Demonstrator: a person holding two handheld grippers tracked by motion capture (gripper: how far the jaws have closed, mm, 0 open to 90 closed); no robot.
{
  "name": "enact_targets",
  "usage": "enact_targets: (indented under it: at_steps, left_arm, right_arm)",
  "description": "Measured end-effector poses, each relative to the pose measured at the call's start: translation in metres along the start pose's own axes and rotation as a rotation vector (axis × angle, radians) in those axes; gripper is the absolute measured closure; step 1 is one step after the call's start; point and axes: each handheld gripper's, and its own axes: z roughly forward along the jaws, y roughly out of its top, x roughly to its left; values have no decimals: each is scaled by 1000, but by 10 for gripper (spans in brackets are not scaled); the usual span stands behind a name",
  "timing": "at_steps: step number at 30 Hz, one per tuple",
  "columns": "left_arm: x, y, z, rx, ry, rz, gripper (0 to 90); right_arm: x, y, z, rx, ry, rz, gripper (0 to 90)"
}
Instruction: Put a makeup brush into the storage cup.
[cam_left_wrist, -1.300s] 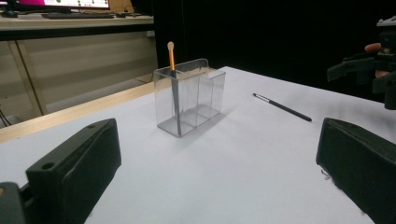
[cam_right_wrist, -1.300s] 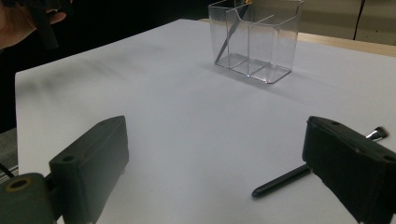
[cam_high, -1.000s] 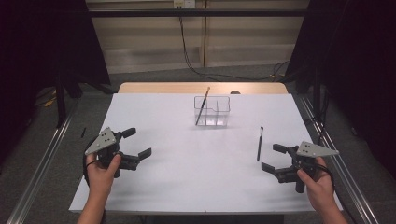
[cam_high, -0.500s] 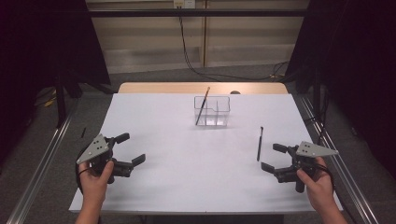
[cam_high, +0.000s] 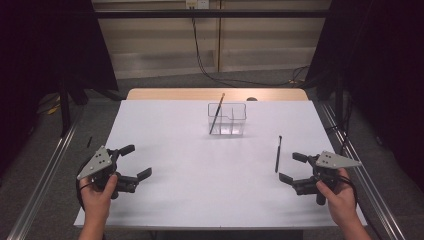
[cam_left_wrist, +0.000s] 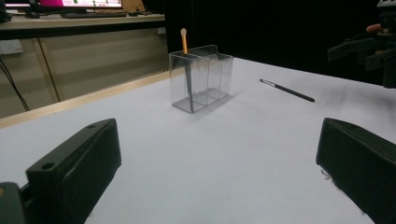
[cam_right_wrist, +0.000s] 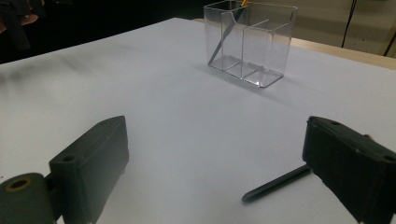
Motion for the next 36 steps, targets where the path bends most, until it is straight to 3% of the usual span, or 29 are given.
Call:
enact_targets:
  at_steps: [13,36]
  left_arm:
    - [1,-1,0,-13,-7,-12,0]
    - [2,0,1,-15,-9,-6,0]
  right_arm:
    - [-5,4,3,-21,-34,6,66]
    - [-23,12,23,-32,-134,37,60]
